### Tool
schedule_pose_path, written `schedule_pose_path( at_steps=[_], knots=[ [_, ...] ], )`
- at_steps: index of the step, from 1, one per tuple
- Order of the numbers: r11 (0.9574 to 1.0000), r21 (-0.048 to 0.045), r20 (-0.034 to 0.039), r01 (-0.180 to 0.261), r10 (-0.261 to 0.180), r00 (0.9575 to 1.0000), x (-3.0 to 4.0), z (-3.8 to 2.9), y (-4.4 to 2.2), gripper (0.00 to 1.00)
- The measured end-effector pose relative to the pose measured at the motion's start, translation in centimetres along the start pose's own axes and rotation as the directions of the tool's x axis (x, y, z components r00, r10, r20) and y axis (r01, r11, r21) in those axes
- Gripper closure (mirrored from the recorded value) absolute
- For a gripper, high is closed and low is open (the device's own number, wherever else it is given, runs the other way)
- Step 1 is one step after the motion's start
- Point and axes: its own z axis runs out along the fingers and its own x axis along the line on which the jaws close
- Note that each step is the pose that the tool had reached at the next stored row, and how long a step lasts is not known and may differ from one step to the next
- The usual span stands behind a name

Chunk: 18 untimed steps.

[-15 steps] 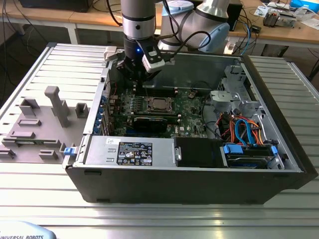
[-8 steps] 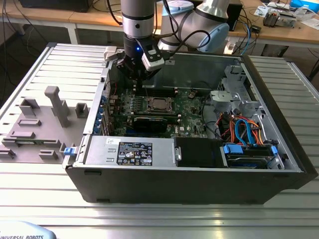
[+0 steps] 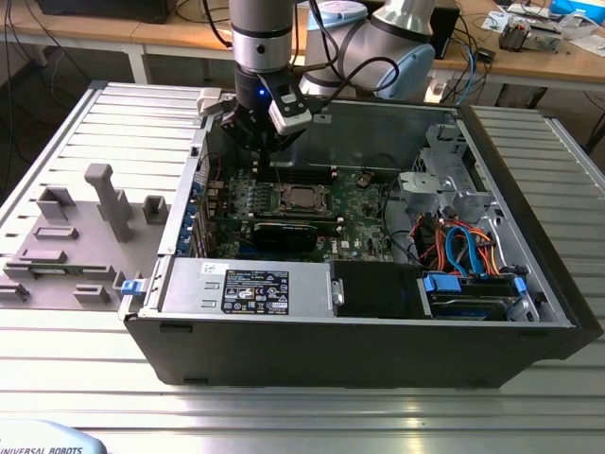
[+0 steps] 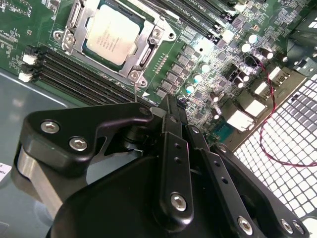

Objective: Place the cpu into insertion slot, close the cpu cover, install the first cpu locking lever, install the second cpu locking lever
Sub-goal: 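Install the first cpu locking lever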

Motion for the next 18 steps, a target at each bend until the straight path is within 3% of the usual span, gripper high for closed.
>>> schedule_pose_path(
  at_steps=[5, 10, 12, 16, 18],
  knots=[
    [1.0, 0.0, -0.0001, 0.0, 0.0, 1.0, 0.17, 0.0, 0.35, 0.89],
    [1.0, 0.0017, 0.0, 0.002, -0.002, 1.0, 0.14, 0.0, 1.63, 0.89],
    [1.0, 0.003, 0.0043, 0.002, -0.002, 1.0, 0.07, 0.0, 1.8, 0.89],
    [1.0, 0.003, 0.0063, 0.002, -0.002, 1.0, -0.54, 0.02, 1.79, 0.89],
    [1.0, 0.003, 0.0063, 0.002, -0.002, 1.0, -1.53, 0.03, 1.77, 0.89]
  ],
)
